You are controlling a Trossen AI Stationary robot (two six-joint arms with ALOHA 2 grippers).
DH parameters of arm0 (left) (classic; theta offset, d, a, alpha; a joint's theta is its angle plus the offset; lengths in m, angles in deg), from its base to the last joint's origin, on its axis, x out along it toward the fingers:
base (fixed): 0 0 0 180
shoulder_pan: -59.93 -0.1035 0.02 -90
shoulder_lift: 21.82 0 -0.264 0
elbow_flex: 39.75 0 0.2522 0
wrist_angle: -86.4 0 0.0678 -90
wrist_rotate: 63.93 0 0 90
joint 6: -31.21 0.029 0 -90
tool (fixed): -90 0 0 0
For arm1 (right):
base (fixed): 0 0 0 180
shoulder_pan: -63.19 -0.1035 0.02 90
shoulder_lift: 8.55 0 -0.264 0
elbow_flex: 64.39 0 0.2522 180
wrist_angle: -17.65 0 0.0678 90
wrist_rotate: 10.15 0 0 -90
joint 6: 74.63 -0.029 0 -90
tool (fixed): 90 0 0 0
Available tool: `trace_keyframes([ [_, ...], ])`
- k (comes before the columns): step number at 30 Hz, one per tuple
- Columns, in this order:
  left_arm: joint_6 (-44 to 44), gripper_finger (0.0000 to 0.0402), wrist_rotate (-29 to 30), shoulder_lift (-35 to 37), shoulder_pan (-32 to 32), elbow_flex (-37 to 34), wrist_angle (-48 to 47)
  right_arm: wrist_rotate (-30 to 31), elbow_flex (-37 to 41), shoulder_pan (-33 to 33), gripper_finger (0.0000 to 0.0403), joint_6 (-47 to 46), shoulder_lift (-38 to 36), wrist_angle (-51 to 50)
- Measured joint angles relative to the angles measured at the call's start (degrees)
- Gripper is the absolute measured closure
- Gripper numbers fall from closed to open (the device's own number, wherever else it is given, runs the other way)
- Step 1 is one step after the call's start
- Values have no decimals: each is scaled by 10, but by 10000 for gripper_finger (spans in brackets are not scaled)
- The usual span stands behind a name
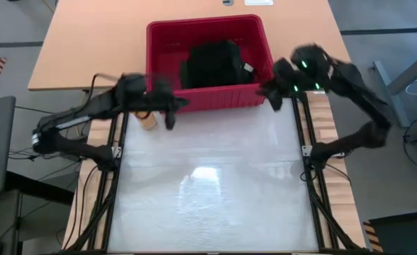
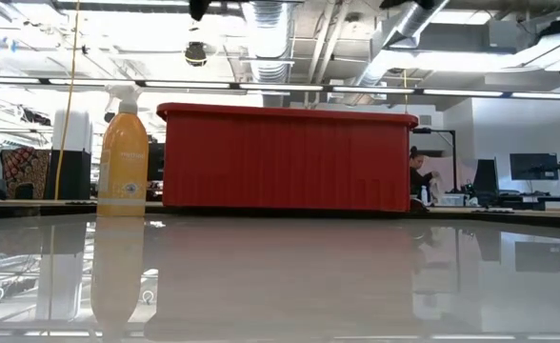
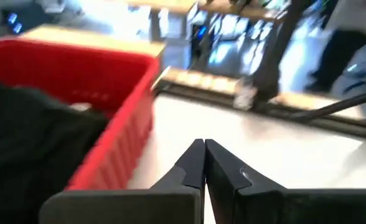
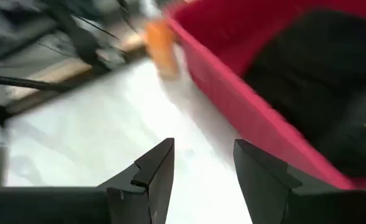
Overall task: Fold Laundry from Bin
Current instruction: Return to Home Position
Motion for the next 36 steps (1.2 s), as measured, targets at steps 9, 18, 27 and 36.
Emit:
trace_keyframes([
  [9, -99, 401, -6, 158, 59, -262, 199, 0, 328, -156, 211, -63, -211, 275],
  [18, -174, 401, 66, 207, 130, -396, 247, 3, 482, -191, 211, -78, -271, 284],
  [27, -185, 401, 97, 223, 206, -445, 249, -22, 587, -215, 218, -61, -251, 399],
  [36, -194, 401, 155, 384, 216, -545, 252, 55, 792, -231, 372, -98, -446, 569],
])
